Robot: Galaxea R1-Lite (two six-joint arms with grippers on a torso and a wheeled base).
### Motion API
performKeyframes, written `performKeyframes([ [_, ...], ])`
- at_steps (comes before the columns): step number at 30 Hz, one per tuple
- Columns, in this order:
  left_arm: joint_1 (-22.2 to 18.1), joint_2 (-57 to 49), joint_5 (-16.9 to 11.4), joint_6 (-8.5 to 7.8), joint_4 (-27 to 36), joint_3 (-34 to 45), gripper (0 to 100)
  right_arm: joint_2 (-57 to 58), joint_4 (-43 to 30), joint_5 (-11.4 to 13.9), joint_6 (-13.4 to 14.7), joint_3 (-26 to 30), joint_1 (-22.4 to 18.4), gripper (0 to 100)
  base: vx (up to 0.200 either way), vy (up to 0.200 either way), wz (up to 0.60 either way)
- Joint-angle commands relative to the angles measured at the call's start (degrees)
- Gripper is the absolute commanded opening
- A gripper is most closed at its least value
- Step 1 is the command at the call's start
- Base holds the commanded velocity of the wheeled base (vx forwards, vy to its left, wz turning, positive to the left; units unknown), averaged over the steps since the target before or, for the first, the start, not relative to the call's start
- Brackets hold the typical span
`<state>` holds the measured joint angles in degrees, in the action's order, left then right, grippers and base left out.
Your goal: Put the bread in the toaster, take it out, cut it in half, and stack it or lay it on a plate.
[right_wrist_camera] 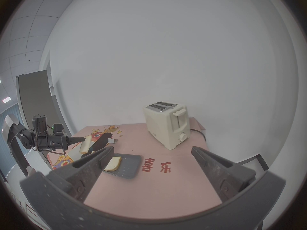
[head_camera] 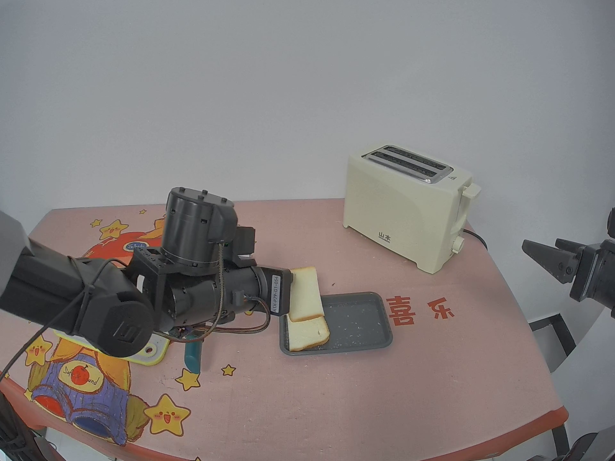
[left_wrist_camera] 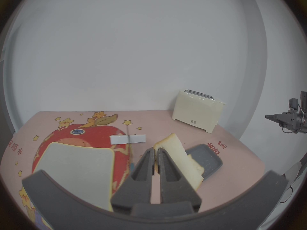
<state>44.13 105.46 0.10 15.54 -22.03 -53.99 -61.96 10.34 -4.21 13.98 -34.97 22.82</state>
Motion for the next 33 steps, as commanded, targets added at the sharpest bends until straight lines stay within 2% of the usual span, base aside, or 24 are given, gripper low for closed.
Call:
performKeyframes([
  [1,0.17,2.91,-0.01,0.28,0.23,0.03,0,-0.09,0.03,-0.01,-0.01,-0.01,0.03,100,0.0,0.0,0.0],
  [32,0.08,3.52,-0.27,0.37,0.23,1.7,0,-0.09,0.21,0.07,-0.01,-0.01,0.03,100,0.0,0.0,0.0],
  [33,0.08,3.52,-0.27,0.37,0.14,1.7,100,-0.09,0.21,0.07,-0.01,-0.01,0.03,100,0.0,0.0,0.0],
])
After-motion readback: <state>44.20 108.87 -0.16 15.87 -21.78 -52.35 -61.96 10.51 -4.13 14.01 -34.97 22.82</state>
